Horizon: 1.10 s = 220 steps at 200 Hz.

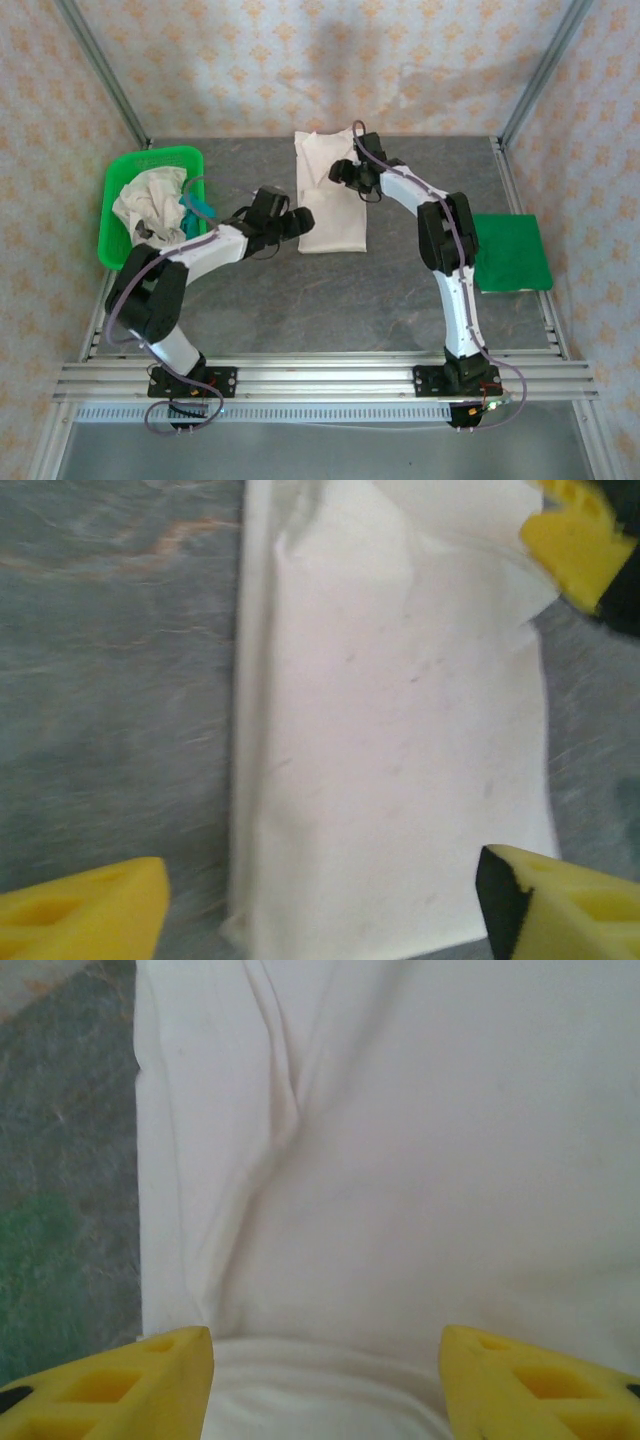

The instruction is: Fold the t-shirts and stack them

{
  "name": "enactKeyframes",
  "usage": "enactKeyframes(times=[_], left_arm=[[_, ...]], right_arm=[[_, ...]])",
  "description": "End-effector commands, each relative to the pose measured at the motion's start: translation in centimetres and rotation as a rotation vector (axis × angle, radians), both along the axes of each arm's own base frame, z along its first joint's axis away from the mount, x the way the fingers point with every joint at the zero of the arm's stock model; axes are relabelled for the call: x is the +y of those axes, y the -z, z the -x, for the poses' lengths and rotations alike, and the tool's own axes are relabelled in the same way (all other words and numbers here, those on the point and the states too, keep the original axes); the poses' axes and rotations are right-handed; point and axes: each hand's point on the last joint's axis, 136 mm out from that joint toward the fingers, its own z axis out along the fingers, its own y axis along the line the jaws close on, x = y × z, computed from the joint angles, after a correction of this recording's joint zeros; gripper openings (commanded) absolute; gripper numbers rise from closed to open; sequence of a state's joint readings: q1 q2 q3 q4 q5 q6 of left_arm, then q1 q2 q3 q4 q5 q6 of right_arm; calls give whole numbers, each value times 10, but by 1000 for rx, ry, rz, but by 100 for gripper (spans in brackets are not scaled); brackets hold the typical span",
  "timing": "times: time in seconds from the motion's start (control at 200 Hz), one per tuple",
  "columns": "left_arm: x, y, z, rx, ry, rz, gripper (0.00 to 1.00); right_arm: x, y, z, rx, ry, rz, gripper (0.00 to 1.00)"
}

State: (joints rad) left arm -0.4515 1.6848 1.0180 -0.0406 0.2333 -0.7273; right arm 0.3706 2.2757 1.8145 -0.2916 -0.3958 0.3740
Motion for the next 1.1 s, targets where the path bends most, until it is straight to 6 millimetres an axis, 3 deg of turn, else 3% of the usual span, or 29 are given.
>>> enactKeyframes(times=[0.0, 0.17, 0.335, 0.465, 0.605, 0.801, 0.956, 1.096], left_arm=[[-25, -1, -16, 1, 27, 52, 65], [-38, 35, -19, 72, 38, 33, 41], [-39, 58, -3, 123, 49, 11, 36], [-36, 76, 19, 161, 53, -12, 34], [-33, 76, 44, 163, 63, -50, 34], [-24, 74, 84, 169, 57, -73, 33], [-21, 63, 114, 156, 53, -81, 34], [-19, 42, 121, 117, 37, -71, 37]], right_arm=[[-8, -11, 6, -39, -4, 38, 59], [-11, 16, 11, 10, -17, 80, 56], [-16, 29, 10, 28, -26, 127, 56], [-16, 34, 20, 53, -41, 118, 56], [-23, 41, 44, 67, -34, 121, 56], [-27, 47, 102, 91, -57, 134, 56], [-34, 34, 140, 78, -55, 144, 56], [-44, 13, 149, 25, -76, 187, 59]])
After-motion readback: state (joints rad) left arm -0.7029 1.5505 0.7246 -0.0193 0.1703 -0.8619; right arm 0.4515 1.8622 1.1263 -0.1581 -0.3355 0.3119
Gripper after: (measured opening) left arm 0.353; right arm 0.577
